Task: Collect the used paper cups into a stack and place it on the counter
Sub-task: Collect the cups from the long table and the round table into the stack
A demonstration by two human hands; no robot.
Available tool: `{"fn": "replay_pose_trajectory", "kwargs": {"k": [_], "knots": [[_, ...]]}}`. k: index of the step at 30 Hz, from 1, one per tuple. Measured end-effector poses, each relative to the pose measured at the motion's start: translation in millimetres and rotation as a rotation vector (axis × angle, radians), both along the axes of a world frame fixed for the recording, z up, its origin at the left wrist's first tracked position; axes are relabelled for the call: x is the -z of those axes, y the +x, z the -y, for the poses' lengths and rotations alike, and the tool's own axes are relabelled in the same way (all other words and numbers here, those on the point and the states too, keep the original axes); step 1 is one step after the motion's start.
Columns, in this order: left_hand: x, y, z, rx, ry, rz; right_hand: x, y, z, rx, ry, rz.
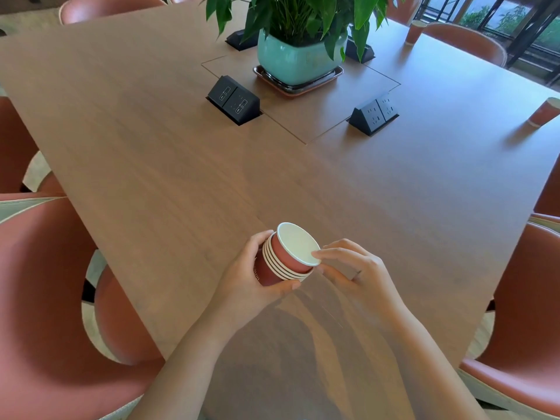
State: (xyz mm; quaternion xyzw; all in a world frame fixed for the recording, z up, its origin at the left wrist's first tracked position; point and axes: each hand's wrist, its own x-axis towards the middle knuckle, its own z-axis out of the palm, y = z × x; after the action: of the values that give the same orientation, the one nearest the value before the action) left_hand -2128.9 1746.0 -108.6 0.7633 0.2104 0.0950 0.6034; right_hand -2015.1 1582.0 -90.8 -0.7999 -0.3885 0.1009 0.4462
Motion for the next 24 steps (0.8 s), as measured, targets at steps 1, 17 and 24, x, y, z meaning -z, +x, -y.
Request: {"fn": "replay_pose_trajectory", "kwargs": {"k": [1, 17, 24], "knots": [[0.0, 0.1, -0.5, 0.0, 0.01, 0.001, 1.1, -0.5, -0.4, 0.0, -0.002, -0.003], [-3.7, -2.1, -2.2, 0.03, 0.115, -0.036, -3.7, -0.6, -5.8, 0.023, -0.078, -0.226], [-4.3, -4.3, -3.4, 0.078, 0.164, -0.046, -3.6, -5.9, -19.9, -0.022, -0.131, -0.306]]}}
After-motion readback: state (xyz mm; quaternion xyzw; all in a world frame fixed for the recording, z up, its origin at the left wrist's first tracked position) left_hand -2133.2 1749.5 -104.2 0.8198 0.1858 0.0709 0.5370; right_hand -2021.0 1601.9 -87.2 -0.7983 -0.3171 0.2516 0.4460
